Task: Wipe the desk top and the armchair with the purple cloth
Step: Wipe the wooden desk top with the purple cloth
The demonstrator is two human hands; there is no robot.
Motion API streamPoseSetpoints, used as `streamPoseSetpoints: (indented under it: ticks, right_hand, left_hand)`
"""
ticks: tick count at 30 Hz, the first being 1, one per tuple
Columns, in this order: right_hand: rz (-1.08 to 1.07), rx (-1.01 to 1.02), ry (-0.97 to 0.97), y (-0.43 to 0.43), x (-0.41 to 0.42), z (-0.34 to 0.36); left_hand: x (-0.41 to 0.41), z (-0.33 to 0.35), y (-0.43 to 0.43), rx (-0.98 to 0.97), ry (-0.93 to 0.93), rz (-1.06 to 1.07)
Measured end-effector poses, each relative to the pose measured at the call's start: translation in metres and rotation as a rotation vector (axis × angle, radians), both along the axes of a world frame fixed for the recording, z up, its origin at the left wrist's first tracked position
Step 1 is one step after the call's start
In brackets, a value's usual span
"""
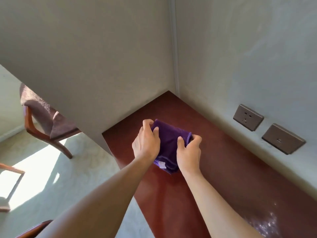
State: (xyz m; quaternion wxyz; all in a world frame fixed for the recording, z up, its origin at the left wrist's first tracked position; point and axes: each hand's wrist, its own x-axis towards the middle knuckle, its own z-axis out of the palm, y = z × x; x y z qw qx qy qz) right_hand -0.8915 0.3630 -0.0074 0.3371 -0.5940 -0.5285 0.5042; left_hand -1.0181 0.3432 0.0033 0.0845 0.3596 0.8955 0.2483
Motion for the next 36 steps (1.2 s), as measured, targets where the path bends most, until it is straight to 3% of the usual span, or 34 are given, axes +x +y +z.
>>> streamPoseSetpoints:
  ticks: [4, 9, 13, 20, 26, 32, 36]
  right_hand:
    - [0.071, 0.037, -0.079, 0.061, -0.035, -0.042]
    - [0.245, 0.131, -0.785, 0.105, 0.001, -0.103]
    - [0.307, 0.254, -1.067, 0.101, 0.011, -0.135]
    - [0.271, 0.303, -1.083, 0.102, 0.013, -0.142]
    - [0.340, 0.295, -1.057, 0.104, 0.025, -0.134]
    - [0.373, 0.211, -0.660, 0.117, 0.058, -0.102]
    - [0.342, 0.214, -0.707, 0.109, 0.098, -0.096]
  left_hand:
    - [-0.039, -0.038, 0.069, -0.014, 0.200, 0.004]
    - [-0.053, -0.097, 0.118, -0.242, 0.090, -0.181]
    - [-0.059, -0.128, 0.123, -0.354, 0.122, -0.233]
    - [-0.048, -0.134, 0.127, -0.278, 0.308, -0.292]
    - [-0.021, -0.134, 0.116, -0.274, 0.254, -0.407]
    - [0.028, -0.133, 0.103, -0.300, 0.267, -0.513]
    - [0.066, -0.134, 0.089, -0.293, 0.278, -0.573]
